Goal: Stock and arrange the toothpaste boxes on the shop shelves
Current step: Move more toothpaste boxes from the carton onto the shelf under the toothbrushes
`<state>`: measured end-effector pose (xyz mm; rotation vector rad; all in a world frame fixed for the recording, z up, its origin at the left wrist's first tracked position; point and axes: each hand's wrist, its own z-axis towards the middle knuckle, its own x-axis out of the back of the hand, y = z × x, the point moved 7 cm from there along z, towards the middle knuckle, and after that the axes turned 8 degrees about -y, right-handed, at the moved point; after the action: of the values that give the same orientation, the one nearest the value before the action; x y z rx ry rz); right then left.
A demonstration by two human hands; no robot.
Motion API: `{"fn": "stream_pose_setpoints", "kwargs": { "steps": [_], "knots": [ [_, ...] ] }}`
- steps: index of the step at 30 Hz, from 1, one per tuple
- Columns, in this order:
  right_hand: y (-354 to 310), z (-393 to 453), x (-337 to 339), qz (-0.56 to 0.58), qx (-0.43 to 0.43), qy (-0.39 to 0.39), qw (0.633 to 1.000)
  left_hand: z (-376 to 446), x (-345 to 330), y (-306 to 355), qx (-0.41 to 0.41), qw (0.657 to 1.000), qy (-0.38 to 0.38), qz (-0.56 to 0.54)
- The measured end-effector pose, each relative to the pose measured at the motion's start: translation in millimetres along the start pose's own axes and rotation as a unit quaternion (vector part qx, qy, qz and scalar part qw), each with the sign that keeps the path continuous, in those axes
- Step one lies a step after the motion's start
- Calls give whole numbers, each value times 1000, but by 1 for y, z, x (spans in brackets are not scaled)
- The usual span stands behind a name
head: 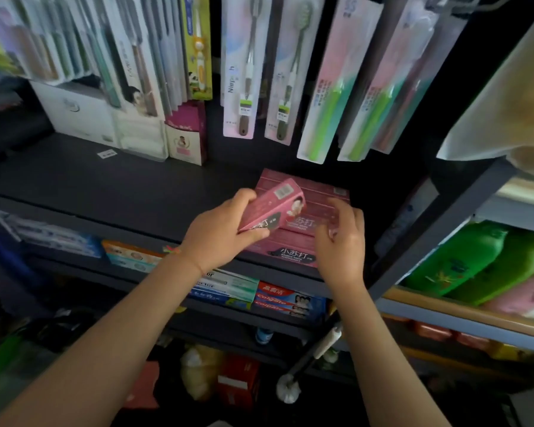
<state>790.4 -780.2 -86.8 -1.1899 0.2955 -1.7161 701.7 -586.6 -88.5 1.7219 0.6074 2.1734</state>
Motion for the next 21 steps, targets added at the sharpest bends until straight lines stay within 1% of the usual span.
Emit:
{"fn": "stream_pose_setpoints", "kwargs": {
  "steps": [1, 4, 7, 9, 10, 16, 21],
  "knots": [
    [3, -8, 6, 19, -25, -4, 1000, 10, -1, 12, -41, 998, -4, 42],
    [17, -29, 10, 34, -51, -19, 998, 34, -16, 45, -137, 978, 12, 155],
    [37, -39, 12, 63, -108, -27, 992, 50, -39, 64, -175, 962, 36, 208],
    [49, -42, 13, 68, -146, -33, 986, 56, -51, 68, -181, 959, 39, 213],
    [52, -44, 13, 68, -151, -36, 985, 58, -55, 67, -180, 959, 38, 214],
    [64, -45, 9, 73, -151, -75, 983, 61, -75, 62, -155, 964, 18, 217],
    [70, -41, 10, 110, -115, -115, 980, 59, -79, 69, -124, 969, 40, 212]
  ]
}}
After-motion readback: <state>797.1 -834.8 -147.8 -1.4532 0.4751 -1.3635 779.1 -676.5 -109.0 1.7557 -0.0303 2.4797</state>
